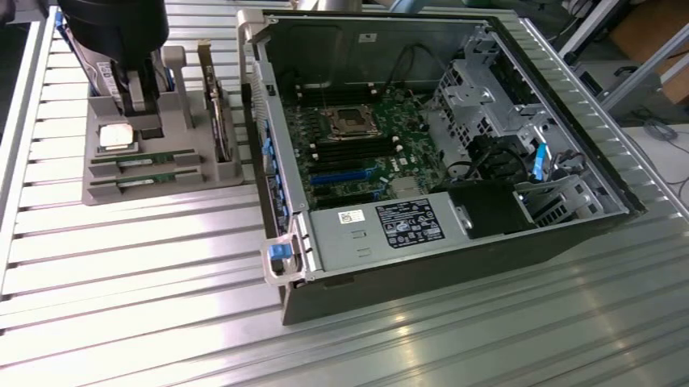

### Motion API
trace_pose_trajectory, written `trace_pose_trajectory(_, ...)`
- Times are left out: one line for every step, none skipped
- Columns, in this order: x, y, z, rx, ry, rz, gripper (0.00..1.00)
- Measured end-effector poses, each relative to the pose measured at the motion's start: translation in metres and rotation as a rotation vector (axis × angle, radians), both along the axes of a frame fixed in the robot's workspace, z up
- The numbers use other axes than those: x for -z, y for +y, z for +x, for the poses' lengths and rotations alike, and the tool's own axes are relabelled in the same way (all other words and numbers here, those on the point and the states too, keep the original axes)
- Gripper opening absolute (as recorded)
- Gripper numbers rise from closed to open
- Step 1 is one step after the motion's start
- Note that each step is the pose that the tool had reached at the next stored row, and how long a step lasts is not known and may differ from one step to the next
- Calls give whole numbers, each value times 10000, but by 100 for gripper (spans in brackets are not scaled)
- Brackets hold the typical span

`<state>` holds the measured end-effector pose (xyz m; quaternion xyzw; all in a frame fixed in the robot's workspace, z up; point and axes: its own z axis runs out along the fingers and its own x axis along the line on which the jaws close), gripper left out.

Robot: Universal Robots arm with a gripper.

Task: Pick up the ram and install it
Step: 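Pick up the ram and move it above insertion slot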

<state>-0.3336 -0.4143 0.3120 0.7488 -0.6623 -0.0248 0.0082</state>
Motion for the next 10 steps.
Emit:
trace_pose_trajectory(1,0,0,0,1,0,36)
trace_pose_trajectory(5,0,0,0,0,0,36)
trace_pose_trajectory(5,0,0,0,0,0,36)
trace_pose_trajectory(6,0,0,0,0,0,36)
trace_pose_trajectory(7,0,0,0,0,0,36)
trace_pose_trajectory(13,0,0,0,-1,1,36)
trace_pose_trajectory(19,0,-3,0,-1,0,36)
trace_pose_trajectory(25,0,-6,1,0,0,36)
trace_pose_trajectory(30,0,-7,-1,0,0,36)
trace_pose_trajectory(34,0,-10,0,0,0,36)
